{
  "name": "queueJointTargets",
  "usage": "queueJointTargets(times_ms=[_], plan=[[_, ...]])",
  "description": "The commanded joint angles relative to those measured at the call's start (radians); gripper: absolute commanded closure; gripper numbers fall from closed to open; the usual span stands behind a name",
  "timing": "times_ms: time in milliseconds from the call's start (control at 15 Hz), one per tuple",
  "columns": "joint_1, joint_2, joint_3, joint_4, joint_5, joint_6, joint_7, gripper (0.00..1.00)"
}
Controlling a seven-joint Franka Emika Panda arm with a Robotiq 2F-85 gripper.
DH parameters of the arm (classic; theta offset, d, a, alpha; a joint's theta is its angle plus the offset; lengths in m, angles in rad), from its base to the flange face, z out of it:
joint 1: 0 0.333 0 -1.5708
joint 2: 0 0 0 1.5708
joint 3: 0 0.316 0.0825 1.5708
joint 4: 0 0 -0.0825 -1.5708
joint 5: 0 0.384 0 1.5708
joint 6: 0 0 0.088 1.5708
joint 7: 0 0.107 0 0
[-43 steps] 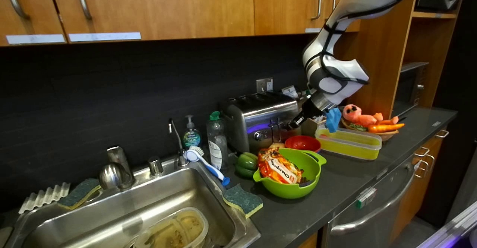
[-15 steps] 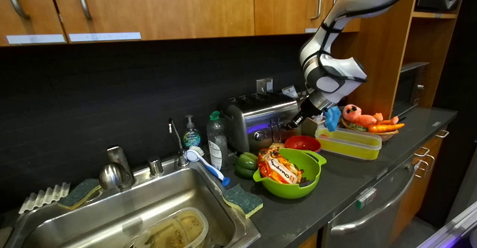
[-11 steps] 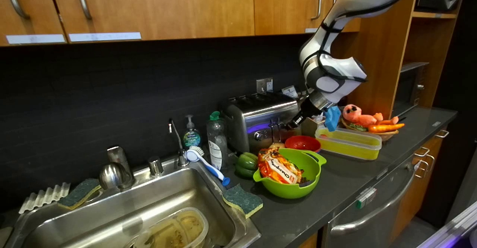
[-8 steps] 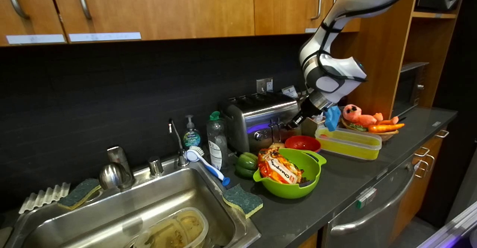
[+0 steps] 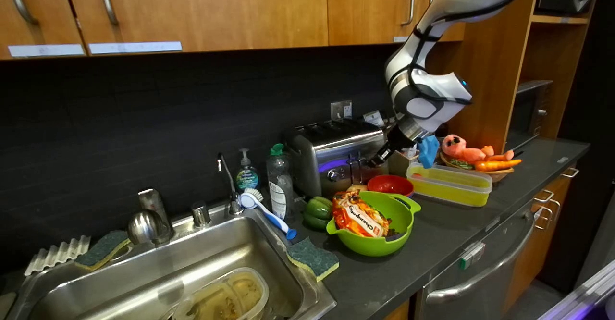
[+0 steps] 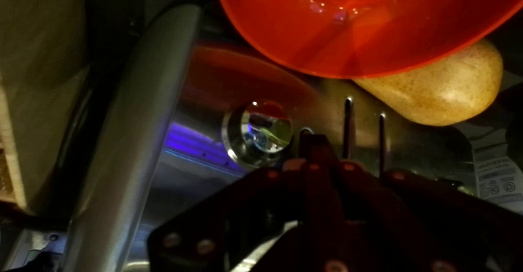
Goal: Press the right knob on the toaster
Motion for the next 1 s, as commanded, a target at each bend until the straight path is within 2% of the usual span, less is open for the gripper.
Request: queueJointTargets(times_ms=[0, 933], plan=[[0.005, -0.005, -0.002, 0.039, 0.003, 0.032, 0.005, 1.0], [0.0, -0.019, 0.09, -0.063, -0.081, 0.133, 0.164, 1.0]])
